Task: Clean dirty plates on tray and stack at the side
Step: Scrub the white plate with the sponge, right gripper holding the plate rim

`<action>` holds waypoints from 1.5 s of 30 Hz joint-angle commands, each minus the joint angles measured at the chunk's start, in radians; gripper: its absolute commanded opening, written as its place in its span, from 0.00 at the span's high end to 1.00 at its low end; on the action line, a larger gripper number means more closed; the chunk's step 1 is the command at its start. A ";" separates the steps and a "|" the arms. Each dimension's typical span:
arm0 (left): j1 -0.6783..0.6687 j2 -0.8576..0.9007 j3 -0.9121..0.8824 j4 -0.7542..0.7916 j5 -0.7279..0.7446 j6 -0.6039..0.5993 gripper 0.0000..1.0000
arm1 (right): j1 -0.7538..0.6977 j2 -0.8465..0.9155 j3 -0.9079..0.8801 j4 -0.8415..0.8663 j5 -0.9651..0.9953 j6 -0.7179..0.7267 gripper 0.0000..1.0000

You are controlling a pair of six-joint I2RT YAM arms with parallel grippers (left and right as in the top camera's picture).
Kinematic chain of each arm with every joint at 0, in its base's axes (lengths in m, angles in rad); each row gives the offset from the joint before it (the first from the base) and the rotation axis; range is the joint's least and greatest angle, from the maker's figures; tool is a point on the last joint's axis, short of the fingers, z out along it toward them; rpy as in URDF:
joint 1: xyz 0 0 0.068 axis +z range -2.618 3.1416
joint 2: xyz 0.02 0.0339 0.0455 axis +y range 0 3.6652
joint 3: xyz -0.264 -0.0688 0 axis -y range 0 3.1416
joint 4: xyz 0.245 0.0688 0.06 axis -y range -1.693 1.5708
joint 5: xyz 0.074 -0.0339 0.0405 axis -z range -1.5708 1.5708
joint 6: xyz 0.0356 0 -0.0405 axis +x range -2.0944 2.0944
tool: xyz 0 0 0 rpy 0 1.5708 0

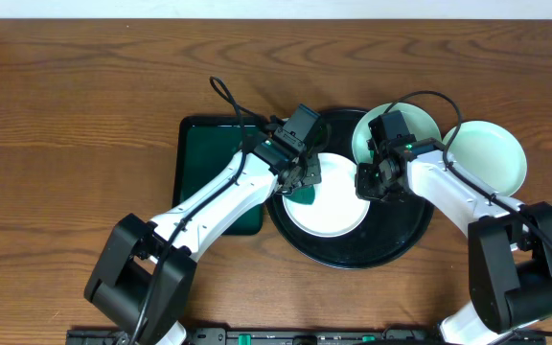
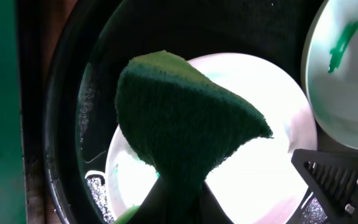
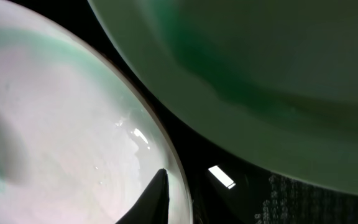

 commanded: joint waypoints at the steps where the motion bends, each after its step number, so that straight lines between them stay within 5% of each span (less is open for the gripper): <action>1: 0.001 0.023 -0.007 0.004 -0.023 -0.016 0.93 | 0.008 -0.010 -0.019 0.019 0.003 -0.014 0.91; 5: 0.001 0.028 -0.007 0.004 -0.023 -0.015 0.93 | 0.008 -0.010 -0.043 0.048 0.003 -0.013 0.99; 36: 0.000 0.225 -0.017 0.038 -0.078 0.002 0.93 | 0.008 -0.011 -0.045 0.049 -0.005 -0.040 0.99; 45: -0.023 0.289 -0.017 0.058 0.075 0.116 0.93 | 0.030 -0.010 -0.045 0.064 -0.005 -0.092 0.99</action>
